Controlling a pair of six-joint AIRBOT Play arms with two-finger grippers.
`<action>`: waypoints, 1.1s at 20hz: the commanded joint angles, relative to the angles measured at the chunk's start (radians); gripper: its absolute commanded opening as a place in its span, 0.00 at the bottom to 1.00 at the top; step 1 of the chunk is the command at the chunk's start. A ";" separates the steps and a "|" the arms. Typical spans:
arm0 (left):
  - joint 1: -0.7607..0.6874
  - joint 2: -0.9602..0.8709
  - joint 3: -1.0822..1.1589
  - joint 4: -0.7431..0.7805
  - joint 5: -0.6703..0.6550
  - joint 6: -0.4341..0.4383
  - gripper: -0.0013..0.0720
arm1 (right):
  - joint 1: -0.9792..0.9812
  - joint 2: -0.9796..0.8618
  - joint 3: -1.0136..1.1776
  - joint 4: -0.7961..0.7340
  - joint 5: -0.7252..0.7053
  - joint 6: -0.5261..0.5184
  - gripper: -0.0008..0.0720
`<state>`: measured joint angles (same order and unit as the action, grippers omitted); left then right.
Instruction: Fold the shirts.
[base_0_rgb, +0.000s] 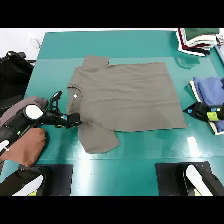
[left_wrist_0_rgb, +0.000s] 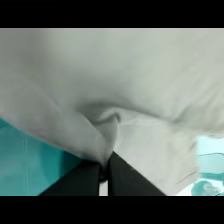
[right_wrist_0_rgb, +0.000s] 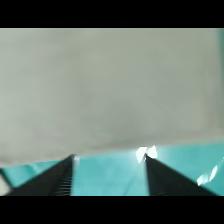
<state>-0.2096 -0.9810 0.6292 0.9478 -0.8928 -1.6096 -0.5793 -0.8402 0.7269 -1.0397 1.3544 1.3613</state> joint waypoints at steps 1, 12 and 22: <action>-0.002 0.001 0.059 -0.002 0.002 0.057 0.06 | -0.203 -0.092 -0.143 -0.024 -0.011 -0.010 0.74; -0.002 0.000 0.060 -0.003 0.002 0.055 0.06 | -0.087 -0.328 -0.234 0.230 -0.381 -0.091 0.36; -0.002 0.004 0.463 0.043 -0.140 0.060 0.06 | 0.206 0.011 0.143 0.227 -0.357 -0.126 0.03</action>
<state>-0.2127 -0.9779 0.9054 0.9646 -0.9619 -1.5551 -0.4335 -0.9348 0.7021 -0.8265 0.9535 1.2442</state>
